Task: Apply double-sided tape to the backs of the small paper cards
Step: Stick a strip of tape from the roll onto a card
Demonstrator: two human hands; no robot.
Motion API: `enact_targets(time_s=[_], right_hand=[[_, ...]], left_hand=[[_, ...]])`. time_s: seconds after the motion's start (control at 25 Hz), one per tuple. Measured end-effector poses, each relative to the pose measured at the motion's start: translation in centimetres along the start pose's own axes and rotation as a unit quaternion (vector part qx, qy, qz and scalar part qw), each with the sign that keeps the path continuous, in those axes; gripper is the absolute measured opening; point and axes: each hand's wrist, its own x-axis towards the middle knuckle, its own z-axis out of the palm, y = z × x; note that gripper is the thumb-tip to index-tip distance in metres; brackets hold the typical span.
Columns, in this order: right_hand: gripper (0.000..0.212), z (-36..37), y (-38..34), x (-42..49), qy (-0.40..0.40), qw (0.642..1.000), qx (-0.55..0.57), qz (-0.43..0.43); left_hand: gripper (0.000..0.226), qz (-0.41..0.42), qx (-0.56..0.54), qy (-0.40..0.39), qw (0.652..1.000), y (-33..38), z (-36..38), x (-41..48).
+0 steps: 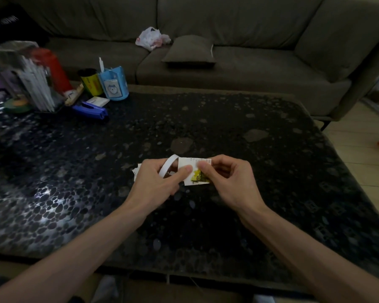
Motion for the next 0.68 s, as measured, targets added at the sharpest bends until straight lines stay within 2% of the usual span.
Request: enact_targets(time_s=[0.08,0.2,0.36,0.52,0.68], right_hand=[[0.007,0.13,-0.02,-0.14,-0.016,1.0,0.019,0.013],[0.009,0.12,-0.04,-0.01,-0.026,0.999,-0.01,0.026],[0.021,0.15,-0.14,-0.19,-0.046,0.998,0.021,0.034],[0.009,0.07,-0.23,-0.09,-0.037,0.998,0.009,0.042],[0.014,0.03,-0.42,-0.17,-0.046,0.995,0.058,0.064]], left_hand=[[0.009,0.009,-0.011,-0.009,1.0,0.08,-0.17,-0.05],[0.01,0.02,-0.017,-0.024,0.999,0.14,0.04,-0.42],[0.008,0.012,-0.031,0.0,0.999,-0.03,0.07,-0.15],[0.008,0.014,-0.032,-0.005,0.999,-0.11,0.0,-0.21],[0.006,0.027,-0.012,0.027,0.999,-0.42,-0.23,0.3]])
